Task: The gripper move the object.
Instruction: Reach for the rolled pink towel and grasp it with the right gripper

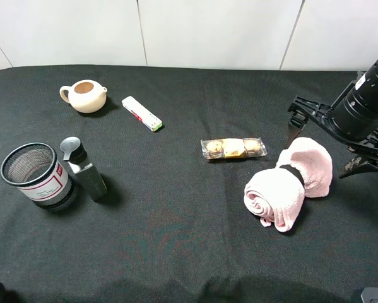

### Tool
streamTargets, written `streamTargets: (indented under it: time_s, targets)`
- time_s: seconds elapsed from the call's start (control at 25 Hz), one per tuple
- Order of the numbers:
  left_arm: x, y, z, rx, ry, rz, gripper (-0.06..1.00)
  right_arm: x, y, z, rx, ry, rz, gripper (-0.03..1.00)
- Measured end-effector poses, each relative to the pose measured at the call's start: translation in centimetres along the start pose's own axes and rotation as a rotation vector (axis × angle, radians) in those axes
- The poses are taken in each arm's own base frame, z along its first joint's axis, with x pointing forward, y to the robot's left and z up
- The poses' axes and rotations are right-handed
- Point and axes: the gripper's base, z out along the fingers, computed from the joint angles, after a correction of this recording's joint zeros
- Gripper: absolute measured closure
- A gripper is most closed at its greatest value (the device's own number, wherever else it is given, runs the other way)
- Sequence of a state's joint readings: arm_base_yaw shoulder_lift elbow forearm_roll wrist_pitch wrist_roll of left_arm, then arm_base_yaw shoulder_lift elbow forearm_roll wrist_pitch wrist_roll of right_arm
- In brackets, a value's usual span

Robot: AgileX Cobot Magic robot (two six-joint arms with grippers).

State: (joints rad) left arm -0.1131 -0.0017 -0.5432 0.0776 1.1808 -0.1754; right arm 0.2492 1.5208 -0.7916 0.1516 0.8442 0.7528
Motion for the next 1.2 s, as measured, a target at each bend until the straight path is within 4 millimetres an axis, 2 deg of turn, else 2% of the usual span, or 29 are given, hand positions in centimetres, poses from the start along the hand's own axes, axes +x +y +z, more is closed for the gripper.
streamTargets:
  time_s: [0.6,1.2]
  targets:
    - [0.0,0.0,0.0,0.000,0.000,0.000,0.11,-0.1,0.0,0.2,0.003,-0.002,-0.003,0.27]
    - [0.0,0.0,0.0,0.000,0.000,0.001,0.11,-0.8,0.5,3.5,0.043,0.059,0.002,0.27]
